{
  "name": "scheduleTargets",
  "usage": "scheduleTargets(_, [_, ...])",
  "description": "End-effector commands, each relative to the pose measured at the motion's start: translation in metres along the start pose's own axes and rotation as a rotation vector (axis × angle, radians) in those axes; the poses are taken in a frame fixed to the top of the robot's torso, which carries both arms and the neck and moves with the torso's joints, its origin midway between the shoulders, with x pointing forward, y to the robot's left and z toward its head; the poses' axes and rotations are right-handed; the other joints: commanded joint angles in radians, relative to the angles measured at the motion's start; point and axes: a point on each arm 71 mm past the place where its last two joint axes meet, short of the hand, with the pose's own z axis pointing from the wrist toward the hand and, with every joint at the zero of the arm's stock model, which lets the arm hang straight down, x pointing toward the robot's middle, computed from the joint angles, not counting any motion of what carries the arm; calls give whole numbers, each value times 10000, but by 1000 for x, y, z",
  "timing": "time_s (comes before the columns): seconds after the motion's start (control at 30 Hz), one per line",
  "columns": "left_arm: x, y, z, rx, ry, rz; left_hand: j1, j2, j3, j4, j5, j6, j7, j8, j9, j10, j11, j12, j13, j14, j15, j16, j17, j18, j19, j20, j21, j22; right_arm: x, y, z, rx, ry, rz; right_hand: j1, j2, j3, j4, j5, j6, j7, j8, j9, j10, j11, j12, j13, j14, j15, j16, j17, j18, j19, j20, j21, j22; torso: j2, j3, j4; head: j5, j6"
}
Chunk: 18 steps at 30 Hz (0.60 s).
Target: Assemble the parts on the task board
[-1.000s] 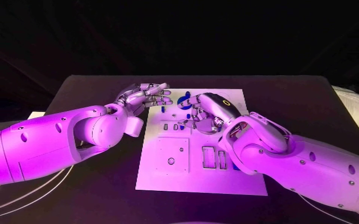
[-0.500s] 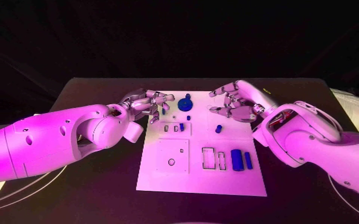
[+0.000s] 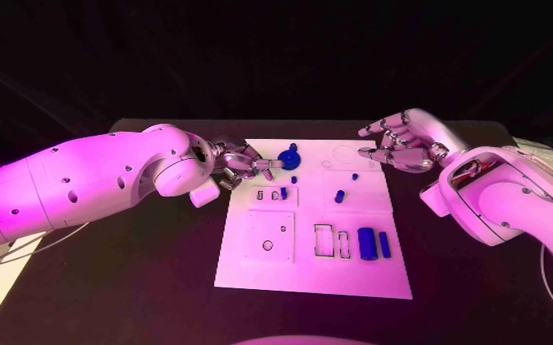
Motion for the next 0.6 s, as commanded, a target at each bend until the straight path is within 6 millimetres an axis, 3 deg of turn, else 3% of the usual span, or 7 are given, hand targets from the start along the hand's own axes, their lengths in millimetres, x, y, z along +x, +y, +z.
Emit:
scheduleTargets(0.03, [-1, 6, 1, -1770, -341, 1915, 147, 52, -248, 25, -47, -160, -32, 356, 323, 177, -40, 298, 340, 1052, -43, 30, 2627, -222, 0, -29, 136, 199, -1, -7, 1, 584, 111, 226, -11, -11, 45, 21, 47, 76, 5, -33, 14, -61, -21, -40, -18, 381, -23, -54, -19, 82, -66, 22, -31, 329, -34, 8, -66, 41, -2])
scheduleTargets(0.37, [4, -12, 18, -2087, -775, 2916, -52, 255, -838, 39, -48, -354, -122, 919, 851, 523, -132, 725, 854, 1052, -118, 30, 2627, -324, 236, -87, 499, 830, -3, -15, 1, 1019, 125, 151, -39, -43, 29, 39, 83, 90, 3, -32, 16, -80, -20, -87, -56, 371, -22, -95, -60, 91, -91, 22, -53, 290, -28, 6, -70, -6, -39])
scheduleTargets(0.43, [6, -16, 24, -2131, -791, 3055, -73, 315, -927, 33, -47, -361, -149, 1012, 938, 628, -154, 830, 985, 1052, -141, 30, 2627, -346, 292, -104, 569, 956, -3, -16, 1, 1064, 136, 140, -45, -46, 27, 43, 85, 93, 3, -31, 17, -83, -20, -94, -61, 370, -22, -99, -64, 94, -98, 22, -58, 279, -21, 0, -39, -35, -75])
scheduleTargets(0.6, [11, -23, 33, -2193, -604, 3486, 26, 412, -967, 0, -42, -403, -168, 1102, 1037, 695, -172, 899, 1075, 1052, -159, 30, 2627, -377, 370, -123, 663, 1131, -2, -17, 2, 1143, 253, 119, -51, -48, 25, 47, 87, 97, 2, -30, 18, -86, -20, -101, -68, 367, -22, -111, -77, 98, -111, 22, -68, 260, -7, -6, -101, -3, -105])
